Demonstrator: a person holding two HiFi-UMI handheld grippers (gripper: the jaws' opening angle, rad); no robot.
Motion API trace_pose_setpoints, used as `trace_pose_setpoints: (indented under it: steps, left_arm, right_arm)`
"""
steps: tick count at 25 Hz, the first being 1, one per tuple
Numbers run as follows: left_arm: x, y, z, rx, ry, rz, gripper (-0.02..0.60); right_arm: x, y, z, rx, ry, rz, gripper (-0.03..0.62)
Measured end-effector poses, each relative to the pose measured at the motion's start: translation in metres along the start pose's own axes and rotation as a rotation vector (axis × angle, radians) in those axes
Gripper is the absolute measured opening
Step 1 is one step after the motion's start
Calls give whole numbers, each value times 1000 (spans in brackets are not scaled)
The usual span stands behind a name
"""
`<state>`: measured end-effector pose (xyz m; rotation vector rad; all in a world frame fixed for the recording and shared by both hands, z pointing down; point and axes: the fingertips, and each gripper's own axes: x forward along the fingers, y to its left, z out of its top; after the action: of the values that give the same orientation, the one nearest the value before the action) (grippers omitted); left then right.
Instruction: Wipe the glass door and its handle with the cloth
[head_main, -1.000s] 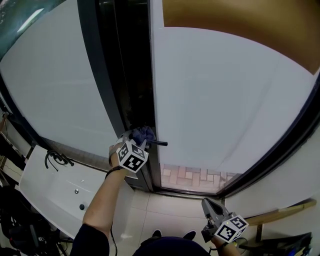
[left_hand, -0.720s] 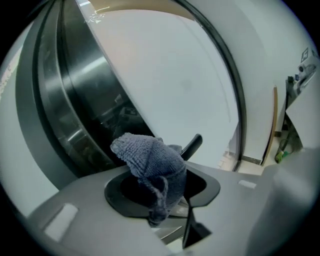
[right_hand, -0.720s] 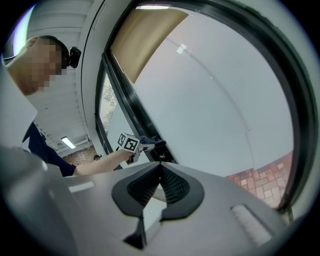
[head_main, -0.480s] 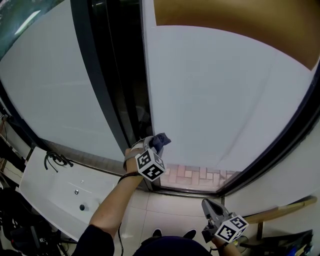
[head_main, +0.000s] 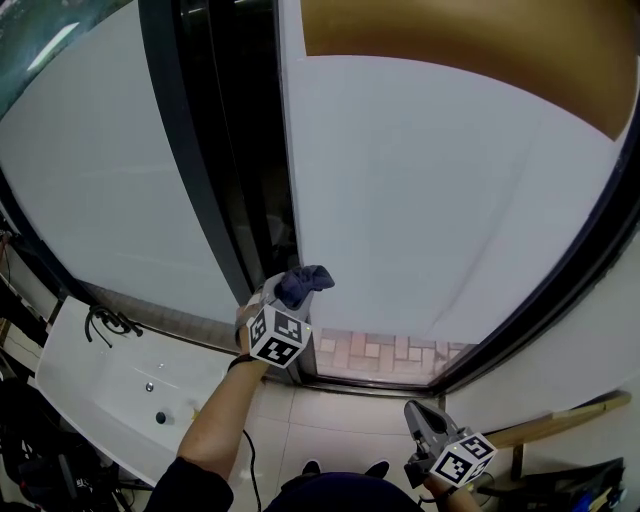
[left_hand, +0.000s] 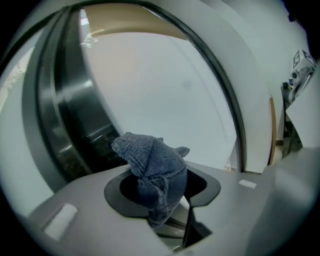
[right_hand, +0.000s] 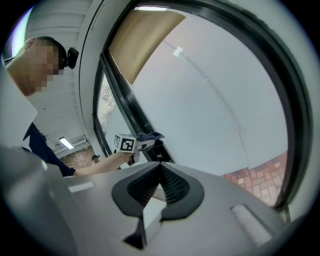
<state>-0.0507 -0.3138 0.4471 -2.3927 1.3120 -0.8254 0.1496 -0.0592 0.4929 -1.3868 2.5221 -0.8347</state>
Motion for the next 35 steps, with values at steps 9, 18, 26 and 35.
trace_pose_setpoints:
  steps: [9,18,26,35]
  left_arm:
    - [-10,48,-88,-151,80,122,164]
    - [7,24,-73,-179,93,89,169]
    - [22,-45,-10,-55,-13,-42,167]
    - [11,-45,-4,-97,-55,-61,167]
  right_arm:
    - [10,9,-4,-7,20,18,3]
    - [9,6,-7,-6,26,6,3]
    - [16,5,-8,7,26,16,3]
    - [10,1,-7,13,15,0,3]
